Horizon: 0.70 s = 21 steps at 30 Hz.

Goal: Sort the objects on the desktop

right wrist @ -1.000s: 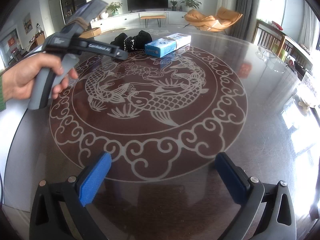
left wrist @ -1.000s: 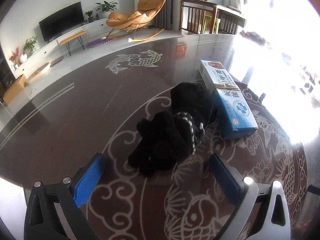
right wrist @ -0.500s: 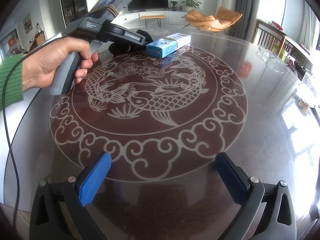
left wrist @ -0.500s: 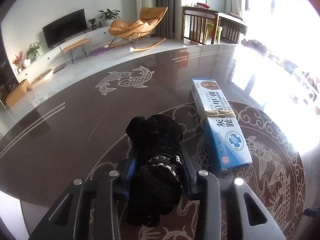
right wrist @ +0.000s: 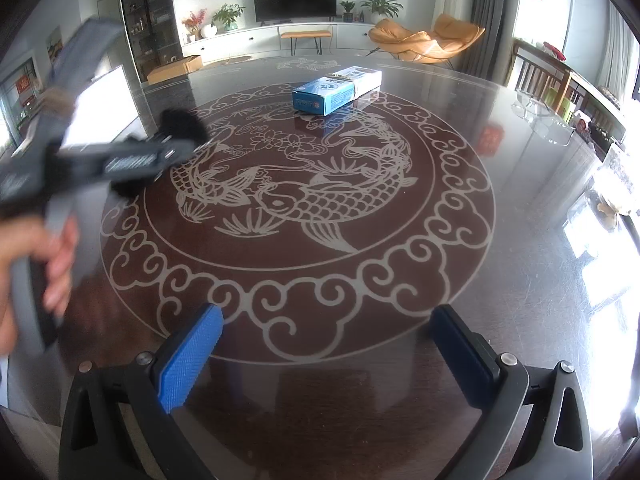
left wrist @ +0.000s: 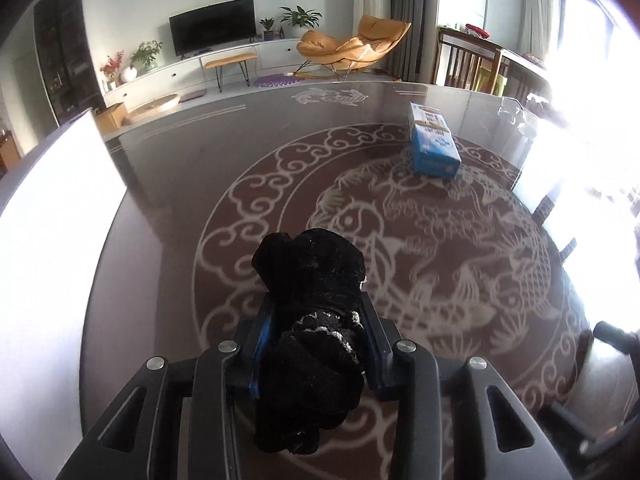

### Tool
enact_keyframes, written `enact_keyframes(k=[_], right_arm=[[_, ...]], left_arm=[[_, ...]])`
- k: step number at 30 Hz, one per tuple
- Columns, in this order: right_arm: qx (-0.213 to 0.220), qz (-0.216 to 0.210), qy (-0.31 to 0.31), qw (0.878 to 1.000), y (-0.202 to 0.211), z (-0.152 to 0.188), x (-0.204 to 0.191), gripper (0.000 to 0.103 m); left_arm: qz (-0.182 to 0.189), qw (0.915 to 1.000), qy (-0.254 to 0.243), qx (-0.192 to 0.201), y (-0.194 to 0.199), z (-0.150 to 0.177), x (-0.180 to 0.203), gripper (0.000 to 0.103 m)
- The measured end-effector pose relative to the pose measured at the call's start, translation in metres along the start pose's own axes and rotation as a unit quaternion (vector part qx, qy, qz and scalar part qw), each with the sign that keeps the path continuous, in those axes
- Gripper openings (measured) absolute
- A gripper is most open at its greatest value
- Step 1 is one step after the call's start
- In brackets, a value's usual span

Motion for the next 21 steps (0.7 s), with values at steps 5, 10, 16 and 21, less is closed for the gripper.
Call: enact_keyframes(k=[5, 10, 16, 21], right_arm=[[0.000, 0.000, 0.000, 1.000, 0.000, 0.000, 0.000, 0.103], [0.004, -0.014, 0.001, 1.000, -0.001, -0.003, -0.001, 0.103], [0.000, -0.079, -0.074, 0.994, -0.054, -0.085, 0.001, 0.103], [-0.018, -0.037, -0.101, 0.994, -0.124, -0.167, 0.005, 0.103]], left_arm=[[-0.002, 1.0000, 0.003, 0.001, 0.025, 0.028, -0.009, 0.038], [0.000, 1.0000, 0.004, 0.001, 0.030, 0.031, -0.008, 0.038], [-0.001, 1.0000, 0.003, 0.001, 0.030, 0.031, -0.008, 0.038], [-0.002, 1.0000, 0.002, 0.001, 0.031, 0.033, -0.006, 0.039]])
Point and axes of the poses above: each gripper's, at about its wrist camera, not at the fingertips, and y roughly against the way its jaws point, x to its right, z to its underside, the point moved 7 cm from there along -y, roughly the way its jaws point, and after that the axes turned 8 degrees about x, right-handed, at the moved point
